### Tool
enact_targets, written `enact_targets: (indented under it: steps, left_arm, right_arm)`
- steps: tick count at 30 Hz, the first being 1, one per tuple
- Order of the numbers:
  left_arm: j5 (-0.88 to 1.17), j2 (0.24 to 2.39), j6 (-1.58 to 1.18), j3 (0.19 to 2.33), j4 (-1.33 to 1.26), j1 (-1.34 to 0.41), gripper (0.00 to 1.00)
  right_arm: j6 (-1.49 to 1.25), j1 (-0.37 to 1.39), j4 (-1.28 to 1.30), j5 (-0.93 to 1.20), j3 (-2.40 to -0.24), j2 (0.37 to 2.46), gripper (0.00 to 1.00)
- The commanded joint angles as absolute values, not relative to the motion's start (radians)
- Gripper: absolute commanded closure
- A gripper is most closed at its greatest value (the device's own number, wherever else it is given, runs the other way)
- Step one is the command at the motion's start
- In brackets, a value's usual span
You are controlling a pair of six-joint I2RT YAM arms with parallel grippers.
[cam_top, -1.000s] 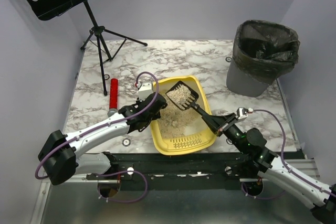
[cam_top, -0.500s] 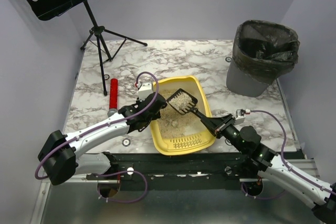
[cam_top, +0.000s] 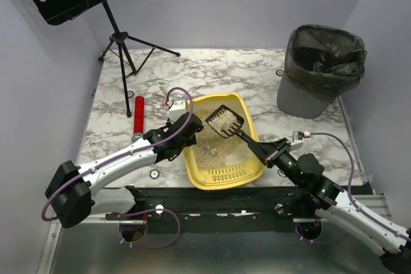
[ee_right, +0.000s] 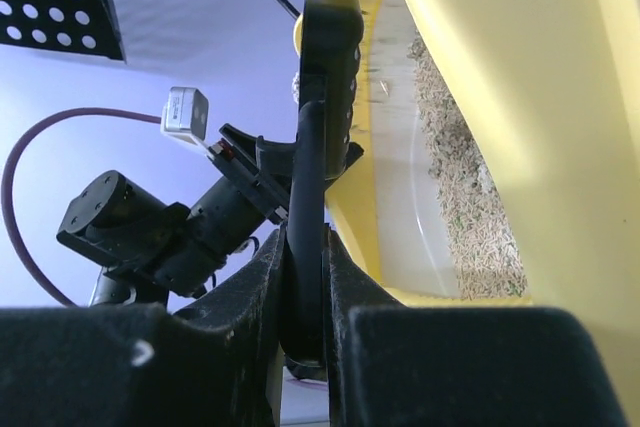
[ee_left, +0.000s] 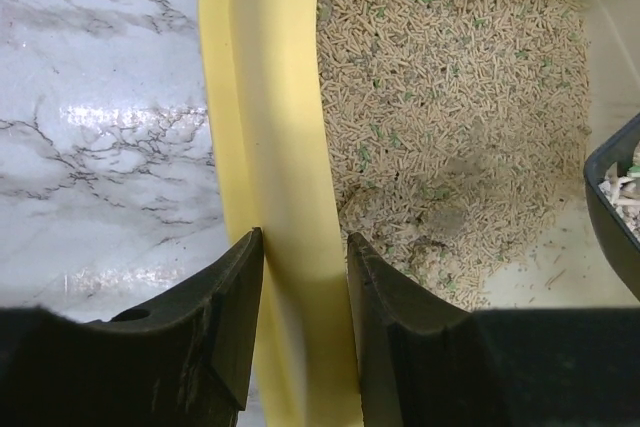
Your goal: Clean the litter box
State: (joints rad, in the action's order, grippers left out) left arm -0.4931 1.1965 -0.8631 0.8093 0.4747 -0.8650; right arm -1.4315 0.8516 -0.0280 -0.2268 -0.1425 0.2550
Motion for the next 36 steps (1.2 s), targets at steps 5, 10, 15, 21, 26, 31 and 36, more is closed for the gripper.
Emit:
enact_targets:
  steps: [5, 10, 15, 21, 26, 31, 36]
  left_arm:
    - [-0.457, 1.155, -0.848, 0.811, 0.362, -0.867, 0.54]
    - [-0.469, 1.154, -0.844, 0.799, 0.358, -0.867, 0.54]
    - [-0.449, 1.152, -0.842, 0.796, 0.364, -0.867, 0.54]
    - [-0.424, 1.167, -0.830, 0.804, 0.331, -0.867, 0.56]
    - [-0.443, 1.175, -0.828, 0.807, 0.351, -0.867, 0.56]
    - [-0.437, 1.164, -0.828, 0.805, 0.357, -0.867, 0.56]
    - [-0.453, 1.157, -0.834, 0.810, 0.376, -0.867, 0.56]
  right_arm:
    - [-1.335, 0.854, 0.001, -0.204, -0.223, 0.382, 0.99]
    - [-1.317, 0.856, 0.029, -0.255, -0.276, 0.393, 0.99]
    - [-1.244, 0.856, 0.127, -0.215, -0.380, 0.457, 0.99]
    - [-1.388, 0.856, -0.377, -0.256, -0.112, 0.380, 0.99]
    - [-1.298, 0.854, -0.003, -0.256, -0.287, 0.397, 0.99]
    - [-1.368, 0.854, -0.077, -0.242, -0.204, 0.324, 0.99]
    - [-1.407, 0.853, -0.050, -0.195, -0.198, 0.327, 0.99]
